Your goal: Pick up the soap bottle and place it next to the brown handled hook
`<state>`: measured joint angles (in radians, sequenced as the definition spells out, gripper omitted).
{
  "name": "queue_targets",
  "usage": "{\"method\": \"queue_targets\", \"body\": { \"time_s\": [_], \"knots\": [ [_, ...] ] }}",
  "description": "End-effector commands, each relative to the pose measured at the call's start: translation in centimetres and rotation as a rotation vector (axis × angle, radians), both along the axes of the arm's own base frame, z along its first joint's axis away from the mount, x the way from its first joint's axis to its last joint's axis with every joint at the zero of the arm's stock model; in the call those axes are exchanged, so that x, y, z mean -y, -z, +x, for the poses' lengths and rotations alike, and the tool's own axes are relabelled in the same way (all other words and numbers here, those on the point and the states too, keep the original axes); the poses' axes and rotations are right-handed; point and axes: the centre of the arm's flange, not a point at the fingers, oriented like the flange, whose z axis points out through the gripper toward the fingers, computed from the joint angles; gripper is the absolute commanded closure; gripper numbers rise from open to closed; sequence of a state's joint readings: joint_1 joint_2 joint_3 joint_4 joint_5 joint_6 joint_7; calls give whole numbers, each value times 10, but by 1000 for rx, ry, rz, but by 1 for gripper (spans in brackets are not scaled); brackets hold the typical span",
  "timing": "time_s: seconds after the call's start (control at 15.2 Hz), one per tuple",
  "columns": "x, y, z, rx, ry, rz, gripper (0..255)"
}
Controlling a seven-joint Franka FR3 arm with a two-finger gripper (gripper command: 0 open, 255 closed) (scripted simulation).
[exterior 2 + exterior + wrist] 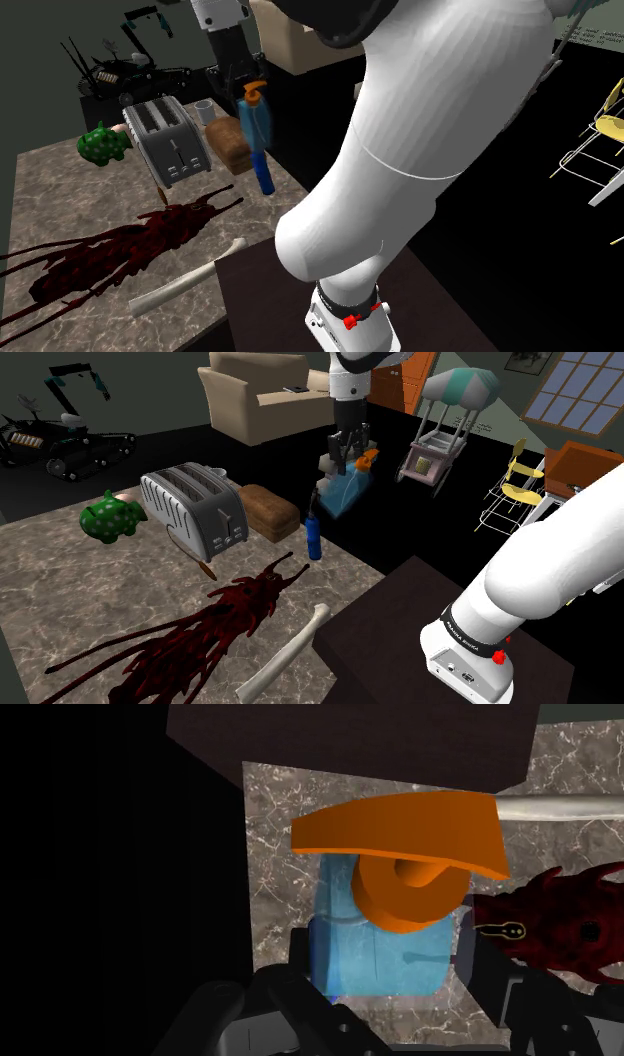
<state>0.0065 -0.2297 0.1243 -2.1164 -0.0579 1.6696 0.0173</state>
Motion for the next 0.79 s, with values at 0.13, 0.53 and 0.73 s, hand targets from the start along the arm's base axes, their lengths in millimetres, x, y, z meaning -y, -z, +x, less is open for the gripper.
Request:
{"method": "queue_targets", "body": {
  "time_s": [0.13, 0.53, 0.73],
  "knots": [
    [-38, 19, 32, 0, 1, 1, 255],
    [-94, 45, 81, 0, 1, 1, 255],
    [-123, 58, 106, 0, 1, 1, 255]
  ]
}}
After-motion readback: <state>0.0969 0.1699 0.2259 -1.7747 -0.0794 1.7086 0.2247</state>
